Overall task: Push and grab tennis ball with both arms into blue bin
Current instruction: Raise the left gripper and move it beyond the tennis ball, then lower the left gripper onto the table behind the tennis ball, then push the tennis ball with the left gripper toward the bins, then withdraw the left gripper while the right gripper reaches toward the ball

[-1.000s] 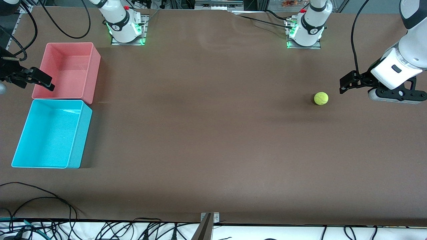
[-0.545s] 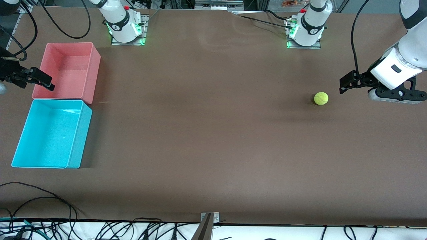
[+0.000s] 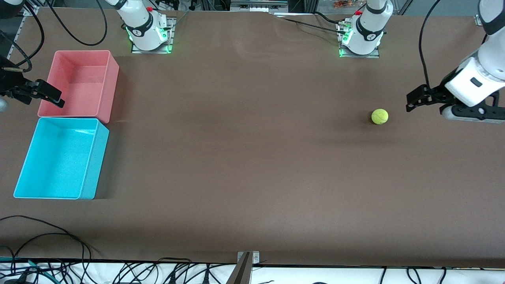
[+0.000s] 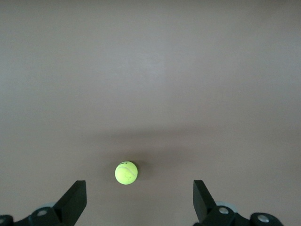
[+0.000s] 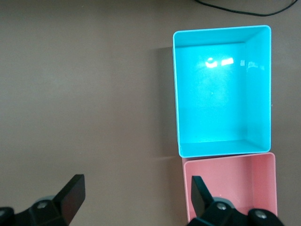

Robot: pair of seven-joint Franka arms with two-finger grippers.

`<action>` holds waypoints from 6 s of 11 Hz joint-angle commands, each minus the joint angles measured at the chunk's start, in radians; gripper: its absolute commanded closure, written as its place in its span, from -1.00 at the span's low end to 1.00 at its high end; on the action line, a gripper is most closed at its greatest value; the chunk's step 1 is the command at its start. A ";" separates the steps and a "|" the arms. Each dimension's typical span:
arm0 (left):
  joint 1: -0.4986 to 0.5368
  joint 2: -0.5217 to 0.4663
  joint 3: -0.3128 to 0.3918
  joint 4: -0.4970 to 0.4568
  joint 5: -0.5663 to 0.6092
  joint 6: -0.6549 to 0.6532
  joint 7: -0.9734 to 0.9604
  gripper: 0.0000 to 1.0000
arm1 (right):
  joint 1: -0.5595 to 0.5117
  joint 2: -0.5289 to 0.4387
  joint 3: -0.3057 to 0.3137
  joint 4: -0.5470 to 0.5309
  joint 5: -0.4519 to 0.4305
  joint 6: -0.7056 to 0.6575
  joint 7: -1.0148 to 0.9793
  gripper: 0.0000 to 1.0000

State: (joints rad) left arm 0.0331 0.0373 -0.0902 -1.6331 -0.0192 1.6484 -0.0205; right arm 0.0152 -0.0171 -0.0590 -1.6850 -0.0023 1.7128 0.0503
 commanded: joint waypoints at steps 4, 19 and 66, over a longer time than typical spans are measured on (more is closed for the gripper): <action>0.215 0.062 0.003 0.044 -0.005 -0.013 -0.125 -0.75 | -0.004 0.011 0.002 0.031 -0.005 -0.021 -0.001 -1.00; 0.462 -0.074 -0.006 -0.659 -0.010 0.514 -0.929 1.00 | -0.006 0.011 0.001 0.031 -0.005 -0.021 -0.014 -1.00; 1.093 0.012 -0.686 -0.319 0.079 0.262 -0.440 -1.00 | 0.014 -0.018 0.103 -0.047 -0.013 -0.117 0.022 -1.00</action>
State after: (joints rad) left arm 1.1492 0.0481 -0.7083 -2.0589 0.0397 2.0404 -0.5358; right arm 0.0263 -0.0089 -0.0235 -1.6971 -0.0023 1.6083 0.0499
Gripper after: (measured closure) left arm 0.793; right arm 0.000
